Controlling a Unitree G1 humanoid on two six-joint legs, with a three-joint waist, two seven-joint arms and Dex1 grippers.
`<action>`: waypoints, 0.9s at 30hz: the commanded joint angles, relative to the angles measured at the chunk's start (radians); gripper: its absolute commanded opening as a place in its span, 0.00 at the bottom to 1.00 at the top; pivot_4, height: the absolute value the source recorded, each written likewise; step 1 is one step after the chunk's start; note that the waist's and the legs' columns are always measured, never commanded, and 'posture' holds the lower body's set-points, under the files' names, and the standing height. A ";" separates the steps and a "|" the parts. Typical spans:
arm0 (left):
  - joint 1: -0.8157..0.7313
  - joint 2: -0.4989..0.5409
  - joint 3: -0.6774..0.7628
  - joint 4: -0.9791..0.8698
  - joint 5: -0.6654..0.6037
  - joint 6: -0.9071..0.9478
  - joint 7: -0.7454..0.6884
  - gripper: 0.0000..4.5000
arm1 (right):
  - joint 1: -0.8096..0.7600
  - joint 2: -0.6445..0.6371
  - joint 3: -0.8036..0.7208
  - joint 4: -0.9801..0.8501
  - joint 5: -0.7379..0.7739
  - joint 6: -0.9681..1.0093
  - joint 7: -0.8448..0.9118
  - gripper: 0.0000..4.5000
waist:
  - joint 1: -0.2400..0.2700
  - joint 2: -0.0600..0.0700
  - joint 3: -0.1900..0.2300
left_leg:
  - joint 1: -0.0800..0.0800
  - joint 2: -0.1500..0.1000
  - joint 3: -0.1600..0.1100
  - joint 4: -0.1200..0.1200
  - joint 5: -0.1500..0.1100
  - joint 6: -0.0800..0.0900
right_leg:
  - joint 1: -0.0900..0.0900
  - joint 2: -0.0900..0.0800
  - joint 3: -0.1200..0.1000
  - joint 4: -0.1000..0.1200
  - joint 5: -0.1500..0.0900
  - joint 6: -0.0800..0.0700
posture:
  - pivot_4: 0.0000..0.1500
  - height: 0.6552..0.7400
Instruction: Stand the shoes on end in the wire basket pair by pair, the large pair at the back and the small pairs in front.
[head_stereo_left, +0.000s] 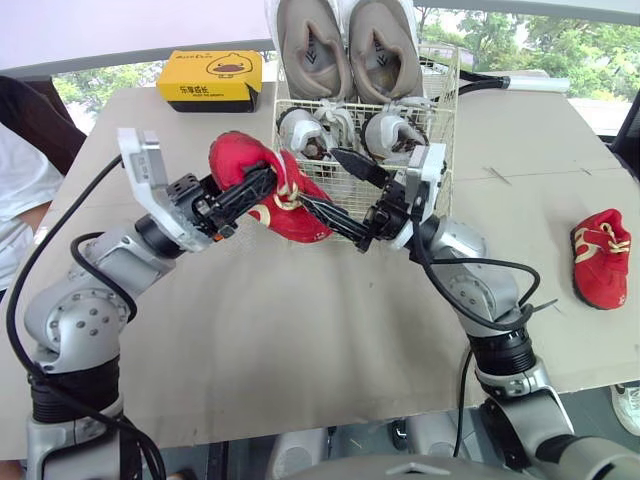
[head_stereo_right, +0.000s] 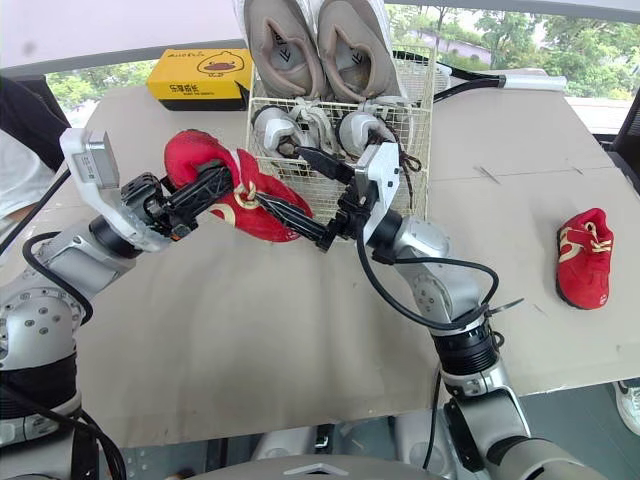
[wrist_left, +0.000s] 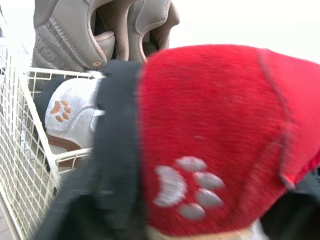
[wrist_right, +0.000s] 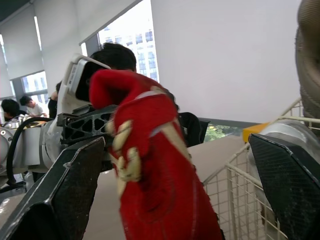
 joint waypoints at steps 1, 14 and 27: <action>-0.017 -0.008 0.018 -0.010 0.002 0.000 -0.007 0.33 | -0.003 -0.005 -0.017 -0.052 0.015 0.003 -0.006 1.00 | -0.002 0.000 0.000 | 0.000 0.000 0.000 0.000 0.000 0.000 | 0.000 0.000 0.000 0.000 0.000 0.000 | 1.00 1.00; -0.377 0.025 0.008 0.224 -0.021 0.076 -0.051 0.22 | 0.211 -0.346 -0.145 -0.432 0.210 0.247 0.025 1.00 | 0.015 -0.001 0.000 | -0.002 -0.003 -0.002 0.002 -0.001 0.002 | 0.000 0.000 -0.002 -0.001 0.000 0.000 | 1.00 1.00; -0.744 0.044 -0.373 0.793 0.541 -0.276 -0.726 0.22 | 0.454 -0.627 -0.454 -0.614 0.302 0.316 -0.042 1.00 | 0.019 -0.002 0.001 | -0.004 -0.004 0.001 0.005 -0.003 0.006 | 0.001 0.001 -0.002 -0.001 0.000 0.000 | 1.00 1.00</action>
